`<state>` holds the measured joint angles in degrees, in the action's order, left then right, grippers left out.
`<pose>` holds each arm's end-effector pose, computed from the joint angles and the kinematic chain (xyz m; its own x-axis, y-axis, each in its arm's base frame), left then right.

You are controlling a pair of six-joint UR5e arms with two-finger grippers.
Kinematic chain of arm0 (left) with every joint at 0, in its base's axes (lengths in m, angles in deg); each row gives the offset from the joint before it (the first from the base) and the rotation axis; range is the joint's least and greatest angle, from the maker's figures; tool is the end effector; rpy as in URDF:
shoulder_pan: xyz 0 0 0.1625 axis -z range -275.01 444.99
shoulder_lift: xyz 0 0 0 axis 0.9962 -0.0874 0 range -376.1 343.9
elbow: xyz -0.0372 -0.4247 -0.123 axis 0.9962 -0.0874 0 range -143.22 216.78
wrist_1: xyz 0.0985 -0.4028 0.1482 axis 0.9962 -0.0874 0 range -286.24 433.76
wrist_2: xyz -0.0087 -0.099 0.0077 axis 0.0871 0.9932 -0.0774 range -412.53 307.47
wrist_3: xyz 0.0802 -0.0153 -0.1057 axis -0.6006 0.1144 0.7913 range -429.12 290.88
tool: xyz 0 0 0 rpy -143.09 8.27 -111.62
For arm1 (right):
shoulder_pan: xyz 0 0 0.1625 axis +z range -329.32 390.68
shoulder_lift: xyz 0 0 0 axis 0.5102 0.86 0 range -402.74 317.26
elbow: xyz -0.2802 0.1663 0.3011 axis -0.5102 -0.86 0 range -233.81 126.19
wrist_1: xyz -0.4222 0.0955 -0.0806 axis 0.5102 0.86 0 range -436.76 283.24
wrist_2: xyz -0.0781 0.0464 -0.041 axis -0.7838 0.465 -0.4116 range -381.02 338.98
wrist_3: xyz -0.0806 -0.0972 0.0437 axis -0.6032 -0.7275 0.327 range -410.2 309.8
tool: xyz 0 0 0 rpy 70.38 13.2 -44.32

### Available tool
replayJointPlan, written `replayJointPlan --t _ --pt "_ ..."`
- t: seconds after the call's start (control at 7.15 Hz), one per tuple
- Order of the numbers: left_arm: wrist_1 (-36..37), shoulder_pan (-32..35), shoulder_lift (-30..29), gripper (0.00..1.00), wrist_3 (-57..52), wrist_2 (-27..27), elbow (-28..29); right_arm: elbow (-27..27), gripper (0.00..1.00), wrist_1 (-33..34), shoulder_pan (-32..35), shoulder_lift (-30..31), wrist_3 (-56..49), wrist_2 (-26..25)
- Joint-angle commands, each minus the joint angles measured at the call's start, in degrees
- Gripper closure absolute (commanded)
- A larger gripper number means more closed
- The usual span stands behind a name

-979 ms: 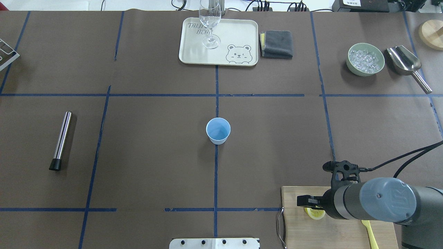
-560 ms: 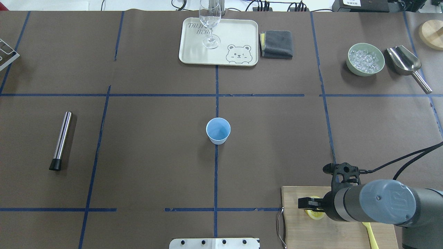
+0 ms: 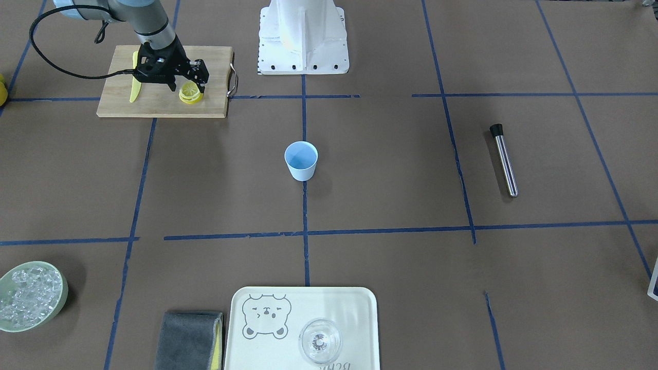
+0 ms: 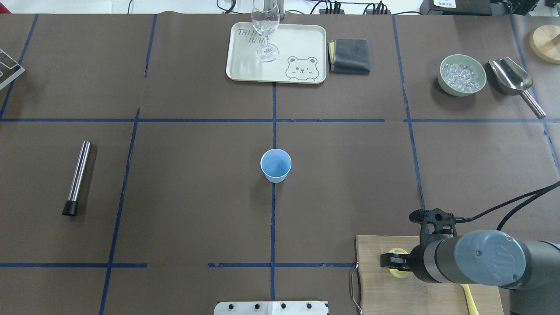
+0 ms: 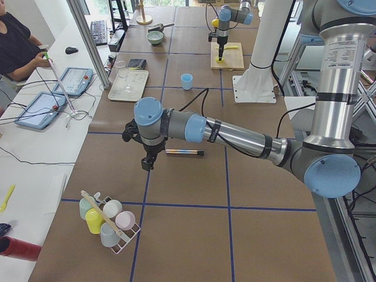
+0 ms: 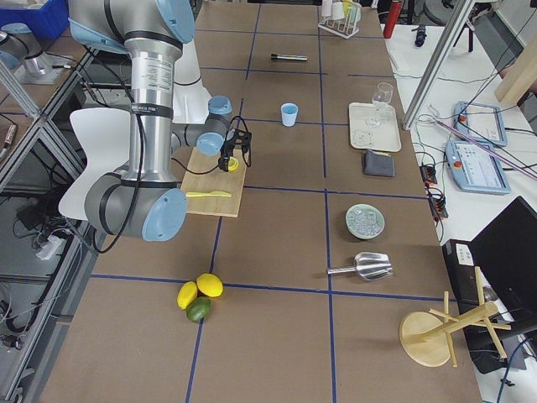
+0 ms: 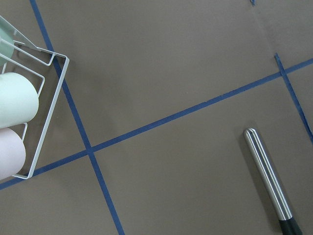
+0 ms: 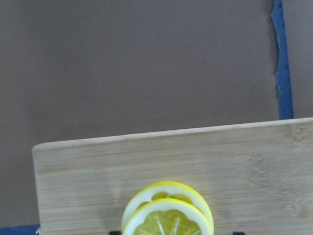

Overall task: Squeeze lemon into cup
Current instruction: 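Close the right gripper on the lemon slice and lift it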

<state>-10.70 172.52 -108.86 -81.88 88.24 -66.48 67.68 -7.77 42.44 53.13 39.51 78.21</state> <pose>-0.0067 -0.5390 0.5548 0.6010 0.3807 -0.7027 -0.1793 0.9211 0.3457 -0.4641 -0.2107 0.4405 0.6728 0.1349 0.7274 -0.0836 0.9908 -0.1064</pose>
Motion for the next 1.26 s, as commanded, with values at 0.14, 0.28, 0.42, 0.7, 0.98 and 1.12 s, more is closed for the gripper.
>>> replayJointPlan --t 0.14,0.28,0.42,0.7,0.98,1.12 --pt "0.0 0.01 0.13 0.0 -0.07 0.03 -0.01 0.06 0.39 -0.09 -0.33 0.02 0.73 0.0" --pt "0.0 0.01 0.13 0.0 -0.07 0.12 -0.1 0.14 0.42 0.0 -0.33 0.02 0.82 0.0" --pt "0.0 0.09 0.13 0.0 -0.07 0.03 -0.1 0.23 0.43 0.0 -0.25 -0.07 0.91 0.0" --pt "0.0 0.01 0.13 0.0 -0.07 0.12 -0.19 0.85 0.43 0.0 0.02 0.02 0.82 0.0" --pt "0.09 0.09 0.13 0.0 -0.07 0.12 -0.19 2.6 0.43 0.0 0.02 1.76 0.82 0.0" --pt "0.09 0.09 0.13 0.0 -0.16 0.12 -0.27 3.04 0.43 0.0 0.11 1.95 0.91 0.0"
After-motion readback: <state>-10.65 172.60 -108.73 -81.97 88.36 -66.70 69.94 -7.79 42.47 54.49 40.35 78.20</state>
